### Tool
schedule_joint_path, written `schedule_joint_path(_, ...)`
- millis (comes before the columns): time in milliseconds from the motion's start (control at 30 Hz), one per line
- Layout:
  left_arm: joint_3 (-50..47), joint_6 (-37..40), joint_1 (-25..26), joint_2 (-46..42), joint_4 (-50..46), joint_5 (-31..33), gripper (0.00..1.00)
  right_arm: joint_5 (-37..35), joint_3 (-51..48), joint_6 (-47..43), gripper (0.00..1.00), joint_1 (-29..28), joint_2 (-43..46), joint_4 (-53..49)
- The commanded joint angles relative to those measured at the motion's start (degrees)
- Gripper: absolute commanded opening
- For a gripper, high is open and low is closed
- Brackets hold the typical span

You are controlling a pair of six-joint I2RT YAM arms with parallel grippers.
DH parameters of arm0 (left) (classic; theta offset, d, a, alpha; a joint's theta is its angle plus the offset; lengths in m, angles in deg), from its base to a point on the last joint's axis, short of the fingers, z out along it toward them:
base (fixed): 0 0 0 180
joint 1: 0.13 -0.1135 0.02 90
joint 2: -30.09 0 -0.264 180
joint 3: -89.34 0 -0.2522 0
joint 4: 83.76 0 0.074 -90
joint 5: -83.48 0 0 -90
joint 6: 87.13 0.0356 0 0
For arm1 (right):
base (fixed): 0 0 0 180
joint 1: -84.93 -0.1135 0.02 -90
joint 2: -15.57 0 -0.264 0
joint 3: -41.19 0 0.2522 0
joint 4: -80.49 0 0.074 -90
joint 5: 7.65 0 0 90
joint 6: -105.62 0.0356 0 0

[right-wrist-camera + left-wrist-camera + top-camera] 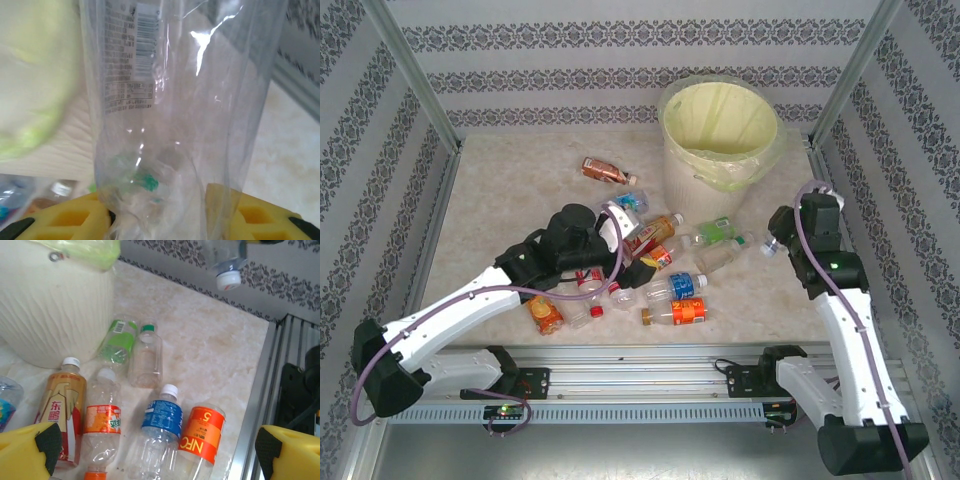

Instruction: Put the plastic bottles in the bin

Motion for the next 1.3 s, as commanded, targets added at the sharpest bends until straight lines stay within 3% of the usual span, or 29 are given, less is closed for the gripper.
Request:
schedule_joint_path(0,-1.01,-2.14,-2.00,-2.44,4.29,-1.01,1.00,-6.58,7.35,-5.51,0.46,-4.87,-0.95,-0.53)
schedule_joint_path(200,-1.34,-2.52,-4.65,-5.33,5.27,-0.99,1.00,-10.49,19.11,-12.52,0.46,-11.04,-7.43,5.83)
schedule_joint_path(533,-2.86,-4.12,-7.89,-8.45,8.13,-0.31,1.00,-5.43,38.29,-21.86,0.46,-13.70,-25.29,11.42)
schedule_joint_path(933,-2.87,-3.64,-8.12,-7.92,7.70,-0.04,1.00,0.42,66.03,-22.35,0.44,-13.11,-49.50,-3.15)
schedule_joint_path(1267,-2.56,-3.29,-8.17,-7.57,7.08,0.05,1.00,3.67,83.27,-19.19,0.43,-10.98,-64.25,-17.83)
